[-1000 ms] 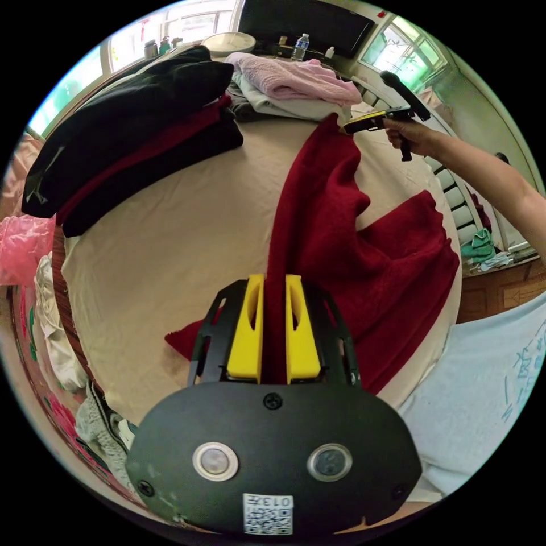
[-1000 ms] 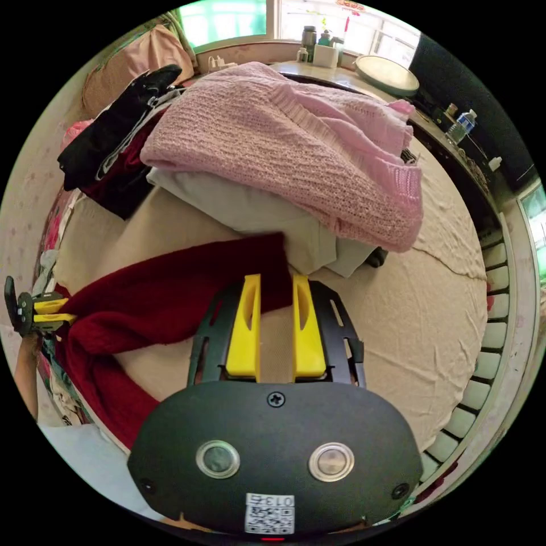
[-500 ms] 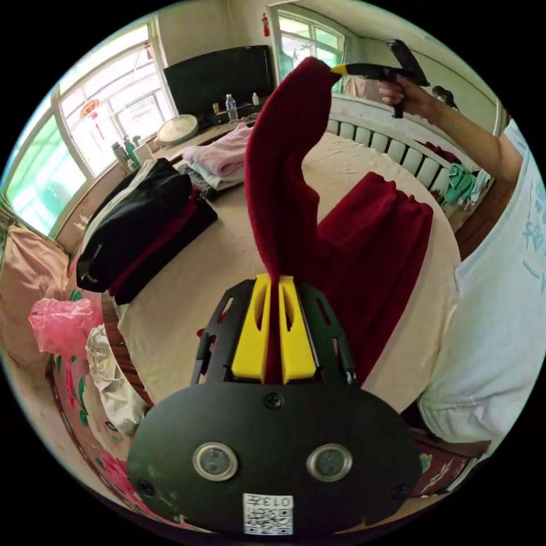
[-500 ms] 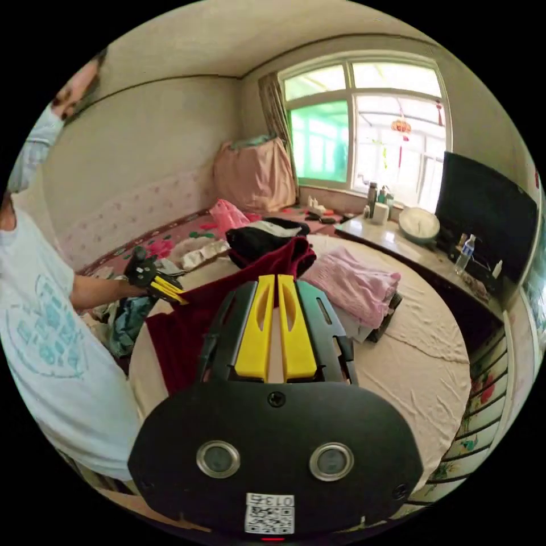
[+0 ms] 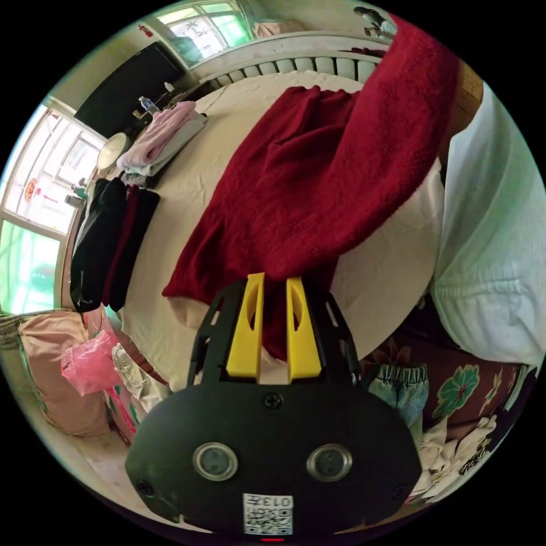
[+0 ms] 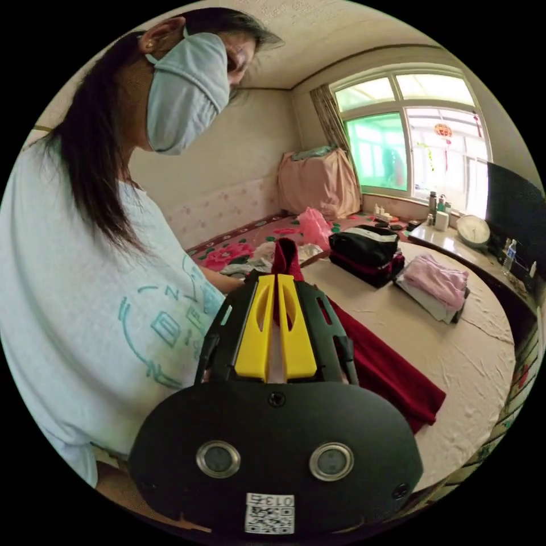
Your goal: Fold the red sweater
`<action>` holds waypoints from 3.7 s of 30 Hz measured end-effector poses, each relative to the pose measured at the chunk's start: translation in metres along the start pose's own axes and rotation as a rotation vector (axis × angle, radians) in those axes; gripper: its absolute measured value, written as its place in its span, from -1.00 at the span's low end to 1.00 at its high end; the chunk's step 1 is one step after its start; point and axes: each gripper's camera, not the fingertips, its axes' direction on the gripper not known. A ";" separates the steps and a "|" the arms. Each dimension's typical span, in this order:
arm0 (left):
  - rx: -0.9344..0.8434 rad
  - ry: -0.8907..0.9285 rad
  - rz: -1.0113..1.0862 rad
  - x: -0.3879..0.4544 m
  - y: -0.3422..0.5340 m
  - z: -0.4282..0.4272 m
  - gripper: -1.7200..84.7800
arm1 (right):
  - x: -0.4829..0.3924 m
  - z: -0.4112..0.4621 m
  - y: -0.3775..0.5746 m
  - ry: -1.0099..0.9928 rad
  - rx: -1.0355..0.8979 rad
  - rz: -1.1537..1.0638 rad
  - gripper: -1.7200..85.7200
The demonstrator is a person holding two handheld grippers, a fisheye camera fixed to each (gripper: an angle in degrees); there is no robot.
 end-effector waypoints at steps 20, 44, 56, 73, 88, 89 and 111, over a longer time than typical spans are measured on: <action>-0.158 0.550 -0.032 -0.140 -0.086 0.072 -0.95 | 0.300 0.075 0.126 0.518 -0.139 0.780 -0.95; -0.012 0.469 -0.289 -0.095 -0.161 0.086 -0.97 | 0.256 0.202 0.123 0.874 -0.455 0.349 -0.92; 0.018 0.440 -0.341 -0.103 -0.145 0.064 -0.97 | 0.271 0.232 0.148 0.815 -0.472 0.469 -0.96; -0.101 0.255 -0.373 -0.101 -0.136 0.045 -0.97 | 0.296 0.213 0.182 0.870 -0.503 0.572 -0.96; 0.058 0.163 -0.695 -0.105 -0.014 0.016 -0.95 | 0.208 0.365 0.134 0.481 -0.623 0.167 -0.94; 0.113 0.093 -0.775 -0.105 0.016 -0.003 -0.93 | 0.204 0.352 0.114 0.483 -0.523 0.140 -0.93; 0.130 0.390 -1.477 -0.077 0.246 0.032 -0.70 | 0.162 0.760 -0.084 -0.257 -0.901 -0.334 -0.72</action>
